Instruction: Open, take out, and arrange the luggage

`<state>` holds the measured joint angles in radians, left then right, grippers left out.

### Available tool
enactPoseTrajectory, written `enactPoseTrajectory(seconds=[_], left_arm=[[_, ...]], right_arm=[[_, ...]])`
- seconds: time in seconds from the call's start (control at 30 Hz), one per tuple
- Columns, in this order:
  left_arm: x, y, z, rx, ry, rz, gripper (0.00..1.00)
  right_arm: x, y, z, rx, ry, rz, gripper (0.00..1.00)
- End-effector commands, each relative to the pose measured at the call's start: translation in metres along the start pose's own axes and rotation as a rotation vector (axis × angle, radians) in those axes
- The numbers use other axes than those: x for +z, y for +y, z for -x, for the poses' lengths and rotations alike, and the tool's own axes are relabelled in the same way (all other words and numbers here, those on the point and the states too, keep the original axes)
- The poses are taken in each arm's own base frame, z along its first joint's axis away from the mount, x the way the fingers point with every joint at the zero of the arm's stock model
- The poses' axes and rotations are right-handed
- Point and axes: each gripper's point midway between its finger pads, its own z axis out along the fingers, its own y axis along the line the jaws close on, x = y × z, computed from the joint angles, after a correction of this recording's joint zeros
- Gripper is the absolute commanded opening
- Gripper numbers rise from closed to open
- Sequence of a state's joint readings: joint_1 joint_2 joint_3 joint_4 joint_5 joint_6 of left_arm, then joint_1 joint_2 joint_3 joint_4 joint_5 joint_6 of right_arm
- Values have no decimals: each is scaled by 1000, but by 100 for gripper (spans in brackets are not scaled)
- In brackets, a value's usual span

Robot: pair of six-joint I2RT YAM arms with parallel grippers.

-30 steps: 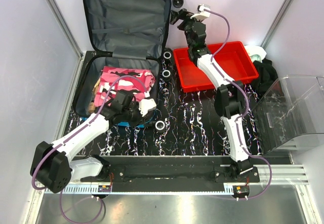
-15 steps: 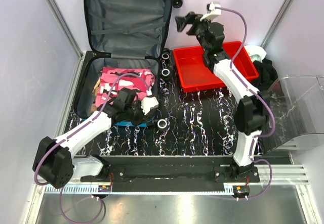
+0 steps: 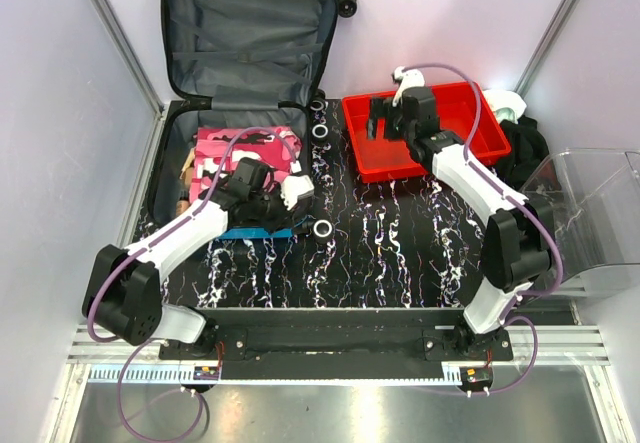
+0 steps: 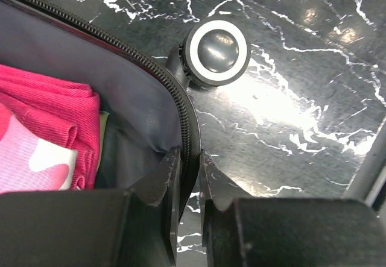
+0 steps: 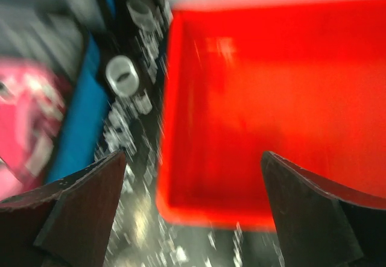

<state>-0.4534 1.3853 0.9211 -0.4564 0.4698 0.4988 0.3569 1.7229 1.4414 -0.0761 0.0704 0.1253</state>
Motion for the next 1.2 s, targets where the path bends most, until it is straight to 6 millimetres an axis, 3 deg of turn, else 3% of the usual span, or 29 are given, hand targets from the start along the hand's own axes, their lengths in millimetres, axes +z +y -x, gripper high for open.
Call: enactPoseTrajectory(seconds=[0.0, 0.1, 0.13, 0.23, 0.33, 0.53, 0.7, 0.73, 0.9, 0.97, 1.17], left_arm=[[-23, 79, -15, 104, 85, 331, 7], [-27, 66, -15, 126, 70, 281, 28], [-30, 63, -12, 119, 58, 278, 42], [-37, 56, -2, 106, 19, 260, 59], [-40, 48, 1, 102, 4, 229, 68], [-50, 34, 1, 98, 9, 195, 74], [-62, 22, 13, 88, -41, 169, 80], [-64, 21, 14, 79, -42, 171, 80], [-75, 21, 17, 39, -34, 198, 80], [-77, 23, 12, 27, -21, 224, 80], [-91, 37, 9, -13, -28, 301, 81]], right_arm=[[-10, -15, -52, -82, 196, -49, 96], [2, -2, -70, -104, 268, -9, 93], [6, 1, -75, -113, 283, -3, 93], [22, 4, -86, -138, 311, -23, 92], [38, 3, -106, -145, 366, -29, 91], [50, 6, -128, -146, 437, -8, 80], [49, 18, -144, -116, 477, 20, 67], [46, 21, -147, -114, 486, 25, 61], [30, 43, -168, -130, 520, 31, 54], [21, 48, -176, -112, 540, 45, 47], [-1, 75, -179, -17, 527, 109, 30]])
